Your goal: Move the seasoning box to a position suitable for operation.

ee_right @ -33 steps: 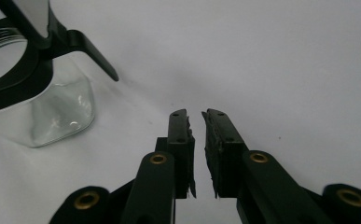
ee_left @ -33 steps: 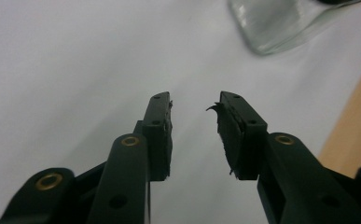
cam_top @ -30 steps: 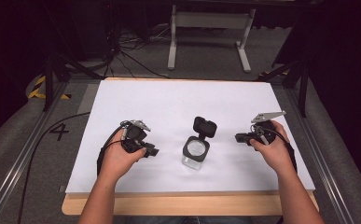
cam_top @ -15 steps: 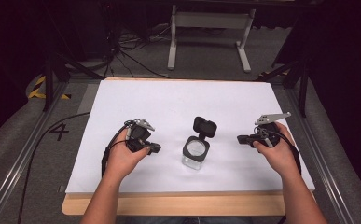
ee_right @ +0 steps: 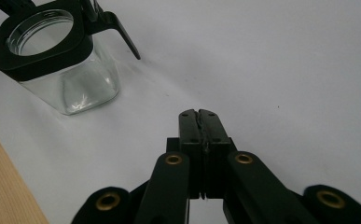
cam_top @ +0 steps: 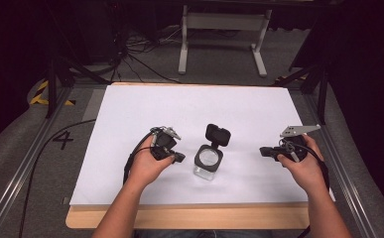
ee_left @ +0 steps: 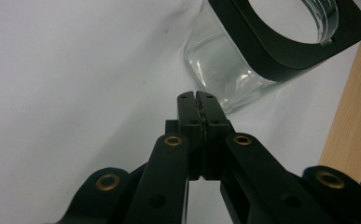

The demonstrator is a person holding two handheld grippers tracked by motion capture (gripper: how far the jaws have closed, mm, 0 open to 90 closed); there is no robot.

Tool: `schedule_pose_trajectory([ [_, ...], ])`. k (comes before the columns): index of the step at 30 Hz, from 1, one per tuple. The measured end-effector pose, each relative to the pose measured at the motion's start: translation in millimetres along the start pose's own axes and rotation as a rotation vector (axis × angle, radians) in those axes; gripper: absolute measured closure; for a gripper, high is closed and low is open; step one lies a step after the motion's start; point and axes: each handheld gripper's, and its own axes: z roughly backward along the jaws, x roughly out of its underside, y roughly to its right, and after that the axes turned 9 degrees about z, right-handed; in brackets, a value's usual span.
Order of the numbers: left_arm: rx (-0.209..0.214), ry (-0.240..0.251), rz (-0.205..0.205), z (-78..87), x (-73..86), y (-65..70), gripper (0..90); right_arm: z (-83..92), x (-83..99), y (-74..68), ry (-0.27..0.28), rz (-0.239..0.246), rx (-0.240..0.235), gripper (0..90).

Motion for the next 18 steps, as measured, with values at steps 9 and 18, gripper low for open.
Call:
schedule_pose_trajectory([
  [9,0.018,-0.018,-0.028,-14.7,-5.1,9.5,90.0,4.4,3.8,-0.1,0.002,-0.01,0.007,90.0],
  [18,0.03,-0.033,-0.038,-21.0,-5.9,13.3,90.0,3.4,3.4,-1.7,-0.004,-0.005,0.006,90.0],
])
